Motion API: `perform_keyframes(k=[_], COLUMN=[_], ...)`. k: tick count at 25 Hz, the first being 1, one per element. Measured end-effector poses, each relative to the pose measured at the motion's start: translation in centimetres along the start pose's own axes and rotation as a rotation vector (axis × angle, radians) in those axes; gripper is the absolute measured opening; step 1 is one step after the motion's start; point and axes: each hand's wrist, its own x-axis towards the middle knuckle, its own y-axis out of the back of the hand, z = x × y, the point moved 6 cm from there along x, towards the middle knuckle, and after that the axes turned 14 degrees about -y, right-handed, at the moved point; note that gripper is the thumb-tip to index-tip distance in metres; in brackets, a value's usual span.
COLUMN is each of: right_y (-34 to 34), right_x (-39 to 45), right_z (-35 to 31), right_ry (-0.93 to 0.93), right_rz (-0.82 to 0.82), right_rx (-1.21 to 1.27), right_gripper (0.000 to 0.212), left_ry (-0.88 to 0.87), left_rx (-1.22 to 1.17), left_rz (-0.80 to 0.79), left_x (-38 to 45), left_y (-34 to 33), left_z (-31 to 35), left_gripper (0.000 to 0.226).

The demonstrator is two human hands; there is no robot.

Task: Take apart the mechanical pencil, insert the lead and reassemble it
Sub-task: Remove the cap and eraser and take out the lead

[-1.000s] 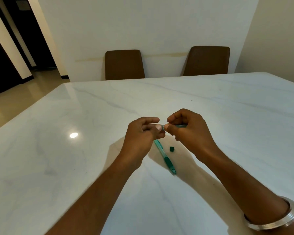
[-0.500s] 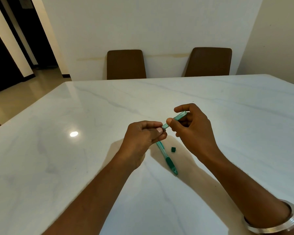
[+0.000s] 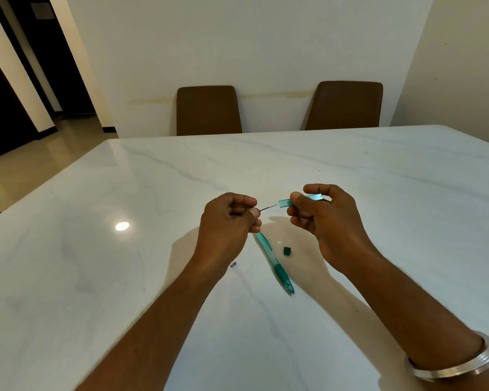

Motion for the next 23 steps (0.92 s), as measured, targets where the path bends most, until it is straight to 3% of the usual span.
perform_keyframes(k=[4, 23], right_y=[0.0, -1.2], right_x=[0.2, 0.1], right_z=[0.4, 0.9], right_ry=[-0.063, -0.062], right_rz=[-0.026, -0.056], right_rx=[0.079, -0.105], right_gripper=[0.031, 0.026], left_ry=[-0.034, -0.067], left_rx=[0.043, 0.031], left_rz=[0.003, 0.071], left_x=[0.1, -0.1], left_y=[0.0, 0.0], left_z=[0.1, 0.1], left_gripper=[0.008, 0.007])
